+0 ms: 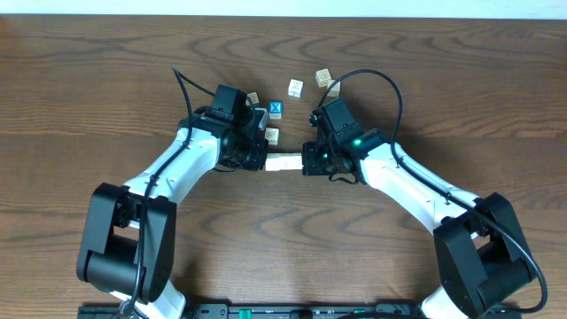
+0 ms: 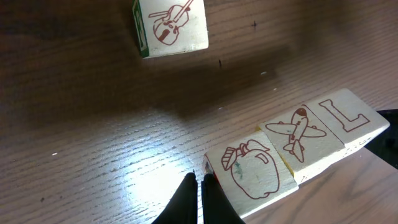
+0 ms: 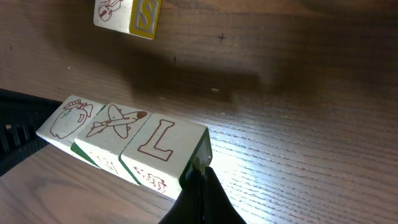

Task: Lift 3 blocks
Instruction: 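Lower both grippers with the clamped row back toward the table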

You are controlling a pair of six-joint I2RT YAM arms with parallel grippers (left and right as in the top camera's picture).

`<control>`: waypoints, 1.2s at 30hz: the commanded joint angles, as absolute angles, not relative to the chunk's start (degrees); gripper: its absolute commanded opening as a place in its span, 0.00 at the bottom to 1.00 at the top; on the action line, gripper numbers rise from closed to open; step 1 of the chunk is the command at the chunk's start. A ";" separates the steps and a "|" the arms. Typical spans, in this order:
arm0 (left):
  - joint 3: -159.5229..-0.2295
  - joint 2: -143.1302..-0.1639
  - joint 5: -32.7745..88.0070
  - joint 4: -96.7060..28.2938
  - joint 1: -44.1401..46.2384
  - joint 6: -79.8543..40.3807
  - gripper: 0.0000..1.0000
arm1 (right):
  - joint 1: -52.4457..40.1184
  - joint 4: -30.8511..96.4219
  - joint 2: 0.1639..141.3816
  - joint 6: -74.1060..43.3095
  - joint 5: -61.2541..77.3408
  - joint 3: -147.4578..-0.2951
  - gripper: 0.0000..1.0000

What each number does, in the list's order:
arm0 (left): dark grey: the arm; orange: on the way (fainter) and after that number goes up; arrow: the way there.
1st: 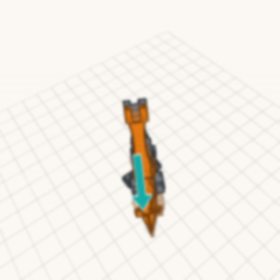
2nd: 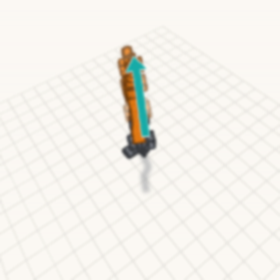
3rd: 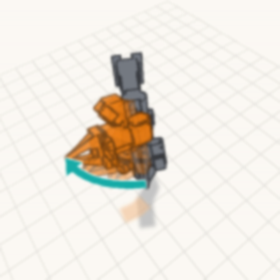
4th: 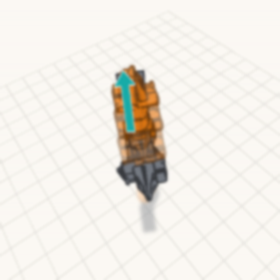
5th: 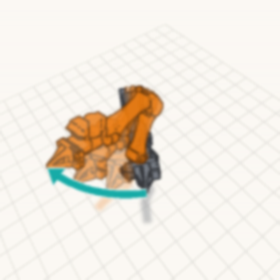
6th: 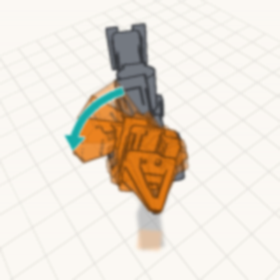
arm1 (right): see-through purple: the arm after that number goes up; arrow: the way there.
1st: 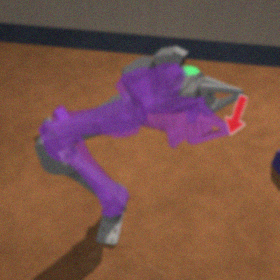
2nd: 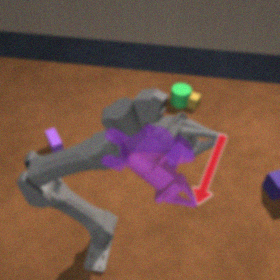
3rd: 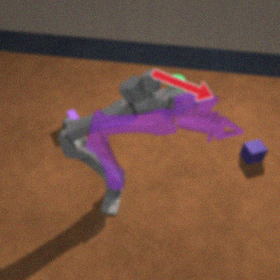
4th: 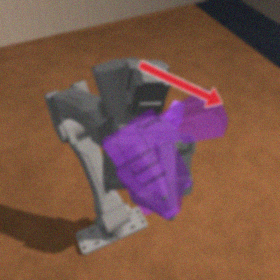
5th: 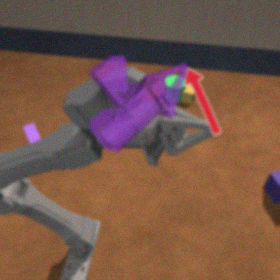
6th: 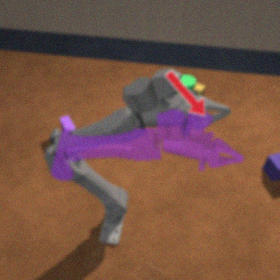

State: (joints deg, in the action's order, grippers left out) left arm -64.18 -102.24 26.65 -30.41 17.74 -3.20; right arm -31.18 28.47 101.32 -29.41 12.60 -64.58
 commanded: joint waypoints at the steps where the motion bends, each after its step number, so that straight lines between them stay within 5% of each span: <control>1: -63.96 -103.00 37.08 -29.63 21.37 -3.36 0.07 | -32.73 25.93 101.41 -29.04 22.46 -67.48 0.01; 36: -63.96 -107.22 36.99 -27.29 24.40 -3.99 0.07 | -33.50 24.47 105.16 -28.34 22.76 -67.48 0.01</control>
State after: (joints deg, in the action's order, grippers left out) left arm -64.01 -107.22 24.97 -28.67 20.01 -4.05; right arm -31.18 27.22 105.49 -29.02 10.26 -64.69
